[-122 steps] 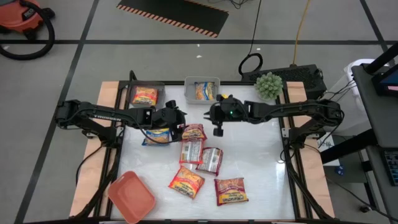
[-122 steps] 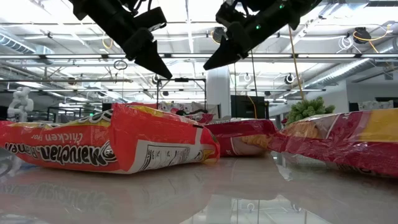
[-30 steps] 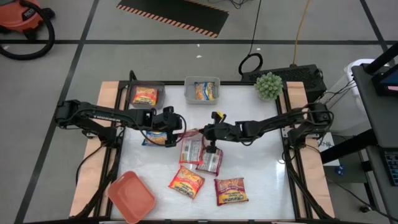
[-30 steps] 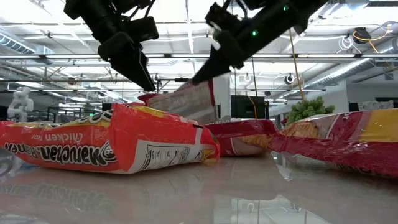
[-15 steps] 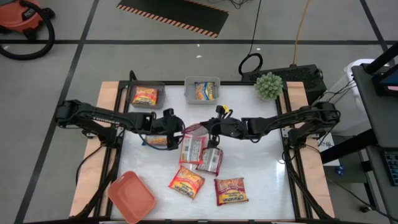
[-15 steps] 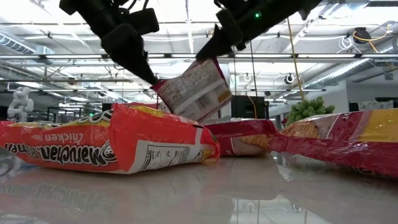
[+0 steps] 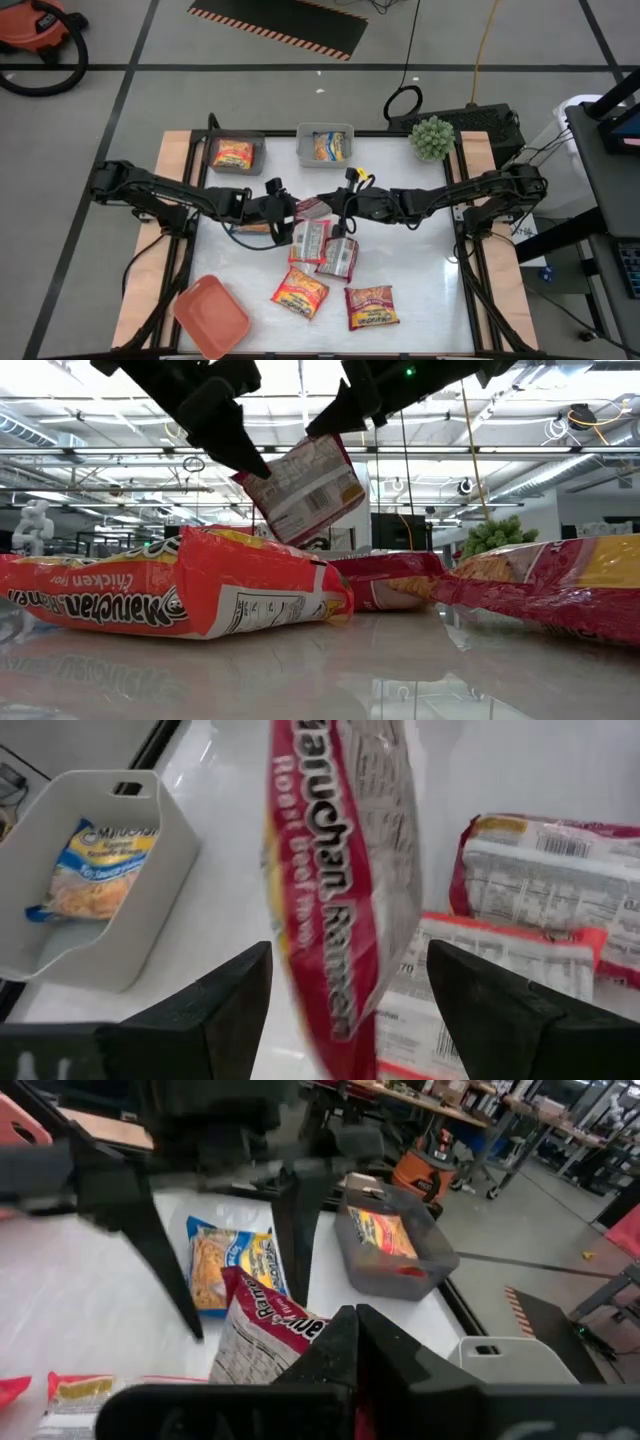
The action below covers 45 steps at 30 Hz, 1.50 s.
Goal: Sort Maruchan noodles
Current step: Put the top red noodle pack into the orange bin
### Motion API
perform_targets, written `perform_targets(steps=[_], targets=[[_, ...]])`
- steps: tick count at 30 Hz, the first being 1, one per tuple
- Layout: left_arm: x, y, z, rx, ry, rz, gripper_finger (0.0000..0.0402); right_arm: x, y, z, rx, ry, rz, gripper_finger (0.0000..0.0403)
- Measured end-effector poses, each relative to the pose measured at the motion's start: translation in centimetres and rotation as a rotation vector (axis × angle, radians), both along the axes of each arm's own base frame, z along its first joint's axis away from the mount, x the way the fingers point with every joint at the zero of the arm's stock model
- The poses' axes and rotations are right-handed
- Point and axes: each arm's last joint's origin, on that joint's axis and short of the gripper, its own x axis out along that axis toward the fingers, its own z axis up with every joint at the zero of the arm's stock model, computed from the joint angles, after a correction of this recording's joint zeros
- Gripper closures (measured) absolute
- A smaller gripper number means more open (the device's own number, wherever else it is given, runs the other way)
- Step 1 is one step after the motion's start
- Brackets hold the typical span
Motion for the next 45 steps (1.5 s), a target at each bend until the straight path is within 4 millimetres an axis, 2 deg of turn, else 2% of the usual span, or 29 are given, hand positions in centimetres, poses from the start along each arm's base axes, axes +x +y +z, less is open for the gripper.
perform_targets(steps=[7,14,20,23,30,34,40,45], targets=[[0.8,0.0,-0.6,0.001,-0.021,0.0,0.013,0.1,0.3,0.2,0.013,-0.024,0.032,0.0403],[2.4,-0.1,-1.2,0.015,-0.085,-0.015,0.013,0.1,0.7,0.4,0.015,-0.045,0.047,0.0403],[2.6,0.1,-1.5,0.033,-0.087,-0.011,0.0132,0.1,0.8,0.4,0.012,-0.042,0.052,0.0403],[2.7,0.1,-1.4,0.031,-0.107,-0.011,0.0153,0.1,0.9,0.3,0.01,-0.035,0.052,0.0403],[2.7,0.1,-1.4,0.019,-0.103,-0.001,0.0239,0.1,0.9,0.3,0.009,-0.032,0.051,0.0403],[2.5,0.1,-1.6,0.022,-0.071,-0.001,0.0274,0.1,0.9,0.3,0.008,-0.033,0.051,0.0403],[1.6,-0.2,-1.0,0.005,-0.048,0.002,0.0283,-0.5,1.2,1.4,0.01,-0.068,0.056,0.0388],[0.5,-1.5,-0.6,-0.02,-0.016,-0.02,0.0283,-1.2,2.0,2.5,0.028,-0.104,0.078,0.0358]])
